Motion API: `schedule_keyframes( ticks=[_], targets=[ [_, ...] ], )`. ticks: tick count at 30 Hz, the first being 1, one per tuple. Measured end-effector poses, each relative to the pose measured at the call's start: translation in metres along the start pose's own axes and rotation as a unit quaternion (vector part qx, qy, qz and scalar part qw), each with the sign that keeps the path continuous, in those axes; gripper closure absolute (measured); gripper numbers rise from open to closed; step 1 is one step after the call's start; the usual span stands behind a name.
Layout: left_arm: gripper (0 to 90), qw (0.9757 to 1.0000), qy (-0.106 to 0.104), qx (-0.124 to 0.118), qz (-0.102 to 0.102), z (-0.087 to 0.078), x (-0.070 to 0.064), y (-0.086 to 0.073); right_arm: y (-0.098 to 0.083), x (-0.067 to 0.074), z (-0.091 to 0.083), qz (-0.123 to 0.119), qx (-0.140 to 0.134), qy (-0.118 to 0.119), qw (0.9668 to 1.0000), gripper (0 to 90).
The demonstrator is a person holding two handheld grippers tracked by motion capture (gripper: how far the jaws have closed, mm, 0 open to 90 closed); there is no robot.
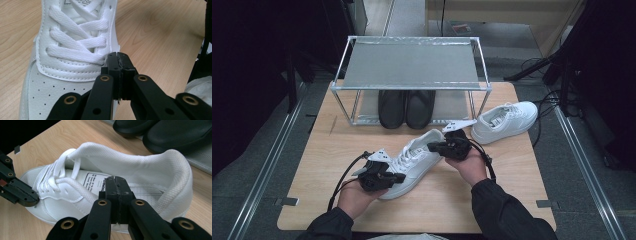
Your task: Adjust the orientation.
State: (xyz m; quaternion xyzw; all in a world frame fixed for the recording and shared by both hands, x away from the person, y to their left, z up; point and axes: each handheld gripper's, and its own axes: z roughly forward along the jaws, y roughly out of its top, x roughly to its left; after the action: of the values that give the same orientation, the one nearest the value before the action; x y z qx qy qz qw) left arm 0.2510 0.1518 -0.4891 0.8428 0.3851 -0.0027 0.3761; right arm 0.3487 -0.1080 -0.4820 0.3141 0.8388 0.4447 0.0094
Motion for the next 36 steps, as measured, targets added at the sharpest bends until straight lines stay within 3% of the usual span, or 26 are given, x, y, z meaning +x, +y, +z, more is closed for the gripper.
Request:
schedule_keyframes(
  ticks=[10,14,18,25,28,32,34,36],
  targets=[
    [90.0,0.9999,-0.014,0.007,-0.001,0.0,0.008,0.002,-0.005,0.001,-0.004,0.005,-0.002,-0.003,1.0,90.0],
    [90.0,0.9999,-0.009,0.007,-0.001,-0.001,0.014,0.004,-0.007,0.002,-0.006,0.007,0.0,-0.003,1.0,90.0],
    [90.0,1.0,-0.003,0.004,-0.008,-0.004,0.024,0.006,-0.01,0.006,-0.01,0.013,0.007,0.0,0.9999,90.0],
    [90.0,0.9997,-0.007,-0.001,-0.024,-0.007,0.044,0.011,-0.017,0.015,-0.02,-0.003,0.016,-0.001,0.9999,90.0],
    [90.0,0.9996,-0.013,0.004,-0.024,-0.006,0.046,0.013,-0.019,0.014,-0.029,-0.004,0.007,-0.014,0.9999,90.0],
    [90.0,0.9998,-0.007,0.005,-0.018,-0.006,0.046,0.015,-0.02,0.005,-0.044,0.013,-0.012,-0.024,0.9996,90.0],
    [90.0,0.9999,0.001,0.004,-0.014,-0.006,0.048,0.016,-0.021,0.001,-0.048,0.023,-0.019,-0.016,0.9994,90.0],
    [90.0,0.9998,-0.005,0.006,-0.017,-0.005,0.05,0.017,-0.022,0.002,-0.047,0.022,-0.018,-0.015,0.9995,90.0]
  ],
)
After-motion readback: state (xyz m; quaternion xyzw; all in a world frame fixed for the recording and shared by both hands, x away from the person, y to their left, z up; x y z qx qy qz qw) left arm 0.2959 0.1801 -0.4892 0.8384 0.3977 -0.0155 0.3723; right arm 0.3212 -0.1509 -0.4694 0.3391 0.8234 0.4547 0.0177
